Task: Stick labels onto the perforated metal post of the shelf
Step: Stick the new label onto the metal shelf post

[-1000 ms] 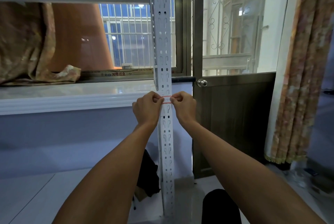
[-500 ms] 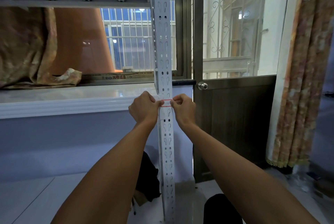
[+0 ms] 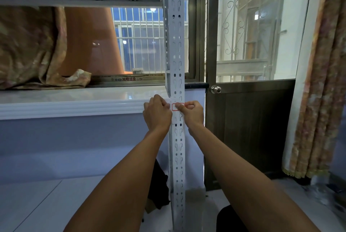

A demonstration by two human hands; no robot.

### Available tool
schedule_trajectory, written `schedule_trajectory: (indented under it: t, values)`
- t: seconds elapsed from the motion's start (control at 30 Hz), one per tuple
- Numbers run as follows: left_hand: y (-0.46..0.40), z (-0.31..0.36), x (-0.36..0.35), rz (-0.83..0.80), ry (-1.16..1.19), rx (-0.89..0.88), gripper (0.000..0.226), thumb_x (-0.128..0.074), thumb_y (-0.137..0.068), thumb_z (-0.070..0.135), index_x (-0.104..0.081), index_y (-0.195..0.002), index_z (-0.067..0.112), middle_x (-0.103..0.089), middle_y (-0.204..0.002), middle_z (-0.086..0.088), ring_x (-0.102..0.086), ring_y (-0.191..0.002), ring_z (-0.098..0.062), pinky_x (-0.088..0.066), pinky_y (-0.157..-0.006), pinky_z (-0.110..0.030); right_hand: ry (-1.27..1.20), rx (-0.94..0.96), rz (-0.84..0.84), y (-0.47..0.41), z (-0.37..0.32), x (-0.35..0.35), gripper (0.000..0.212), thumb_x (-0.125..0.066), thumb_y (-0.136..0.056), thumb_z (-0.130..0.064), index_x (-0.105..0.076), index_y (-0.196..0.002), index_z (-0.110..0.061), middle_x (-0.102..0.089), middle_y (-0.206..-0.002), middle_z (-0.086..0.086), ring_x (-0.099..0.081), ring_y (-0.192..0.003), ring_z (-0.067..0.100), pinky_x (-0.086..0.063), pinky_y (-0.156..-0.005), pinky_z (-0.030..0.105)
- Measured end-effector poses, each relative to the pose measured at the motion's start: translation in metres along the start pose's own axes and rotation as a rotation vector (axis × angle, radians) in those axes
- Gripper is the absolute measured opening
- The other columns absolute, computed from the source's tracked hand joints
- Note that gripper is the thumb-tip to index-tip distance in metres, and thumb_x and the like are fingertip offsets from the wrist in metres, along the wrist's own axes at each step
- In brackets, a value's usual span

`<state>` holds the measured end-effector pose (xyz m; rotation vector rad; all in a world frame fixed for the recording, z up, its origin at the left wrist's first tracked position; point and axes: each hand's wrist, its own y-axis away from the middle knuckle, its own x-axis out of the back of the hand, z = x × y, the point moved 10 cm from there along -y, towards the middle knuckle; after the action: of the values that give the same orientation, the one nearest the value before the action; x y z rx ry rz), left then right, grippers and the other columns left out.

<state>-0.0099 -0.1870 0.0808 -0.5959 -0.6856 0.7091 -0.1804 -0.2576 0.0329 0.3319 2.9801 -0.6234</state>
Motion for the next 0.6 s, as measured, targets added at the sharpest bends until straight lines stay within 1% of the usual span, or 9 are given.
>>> schedule_trajectory:
  t: [0.1, 0.17, 0.23, 0.3, 0.37, 0.43, 0.53, 0.6]
  values:
    - [-0.001, -0.003, -0.007, -0.052, 0.048, -0.041, 0.032, -0.073, -0.086, 0.045, -0.052, -0.091, 0.021, -0.057, -0.09, 0.004, -0.046, -0.094, -0.018, -0.041, -0.082, -0.035, -0.012, 0.033, -0.049, 0.0, -0.001, 0.001, 0.037, -0.081, -0.081, -0.035, -0.058, -0.1, -0.014, -0.071, -0.096, 0.005, -0.071, -0.089, 0.022, -0.06, -0.081, 0.039]
    - [0.0, -0.003, -0.008, -0.045, 0.063, -0.071, 0.041, -0.079, -0.078, 0.05, -0.051, -0.09, 0.023, -0.056, -0.088, 0.007, -0.044, -0.091, -0.016, -0.039, -0.08, -0.034, -0.026, 0.064, -0.042, 0.0, 0.003, 0.0, 0.028, -0.076, -0.086, -0.035, -0.058, -0.097, -0.017, -0.072, -0.094, 0.006, -0.072, -0.087, 0.023, -0.061, -0.081, 0.043]
    - [0.001, -0.005, -0.007, 0.003, 0.062, -0.068, 0.044, -0.082, -0.075, 0.05, -0.049, -0.089, 0.024, -0.056, -0.087, 0.008, -0.045, -0.089, -0.016, -0.039, -0.08, -0.034, -0.02, 0.08, 0.004, 0.003, 0.007, -0.001, 0.021, -0.073, -0.089, -0.035, -0.058, -0.093, -0.021, -0.072, -0.092, 0.005, -0.072, -0.085, 0.023, -0.061, -0.081, 0.045]
    - [0.002, -0.006, -0.007, 0.043, 0.044, -0.048, 0.043, -0.082, -0.077, 0.048, -0.048, -0.089, 0.024, -0.055, -0.088, 0.007, -0.045, -0.09, -0.017, -0.036, -0.079, -0.032, -0.063, 0.068, 0.009, 0.004, 0.011, -0.001, 0.022, -0.074, -0.089, -0.035, -0.059, -0.094, -0.02, -0.073, -0.093, 0.005, -0.073, -0.086, 0.023, -0.061, -0.08, 0.041]
    - [0.003, -0.004, -0.009, 0.061, 0.029, -0.034, 0.042, -0.081, -0.079, 0.044, -0.045, -0.088, 0.024, -0.054, -0.09, 0.007, -0.044, -0.09, -0.018, -0.031, -0.079, -0.031, -0.105, 0.057, -0.053, 0.004, 0.01, -0.001, 0.026, -0.075, -0.088, -0.033, -0.06, -0.099, -0.015, -0.073, -0.096, 0.006, -0.074, -0.09, 0.025, -0.061, -0.081, 0.039]
    - [0.004, -0.003, -0.01, 0.063, 0.021, -0.029, 0.041, -0.08, -0.08, 0.038, -0.043, -0.089, 0.024, -0.052, -0.093, 0.007, -0.044, -0.092, -0.019, -0.029, -0.079, -0.032, -0.104, 0.065, -0.115, 0.002, 0.008, -0.001, 0.029, -0.075, -0.088, -0.03, -0.059, -0.103, -0.011, -0.073, -0.099, 0.007, -0.074, -0.092, 0.025, -0.061, -0.084, 0.039]
    - [0.004, -0.001, -0.01, 0.055, 0.014, 0.0, 0.038, -0.078, -0.081, 0.031, -0.043, -0.091, 0.023, -0.052, -0.096, 0.005, -0.043, -0.096, -0.02, -0.028, -0.081, -0.032, -0.028, 0.061, -0.119, -0.002, 0.009, -0.001, 0.03, -0.076, -0.087, -0.033, -0.058, -0.101, -0.014, -0.073, -0.099, 0.007, -0.074, -0.09, 0.022, -0.061, -0.085, 0.045]
    - [0.005, 0.001, -0.01, 0.049, -0.001, 0.007, 0.037, -0.077, -0.081, 0.029, -0.042, -0.093, 0.022, -0.052, -0.098, 0.004, -0.042, -0.096, -0.019, -0.027, -0.082, -0.032, -0.016, 0.047, -0.108, -0.005, 0.009, -0.002, 0.03, -0.076, -0.086, -0.035, -0.058, -0.099, -0.015, -0.073, -0.099, 0.008, -0.073, -0.091, 0.024, -0.06, -0.086, 0.049]
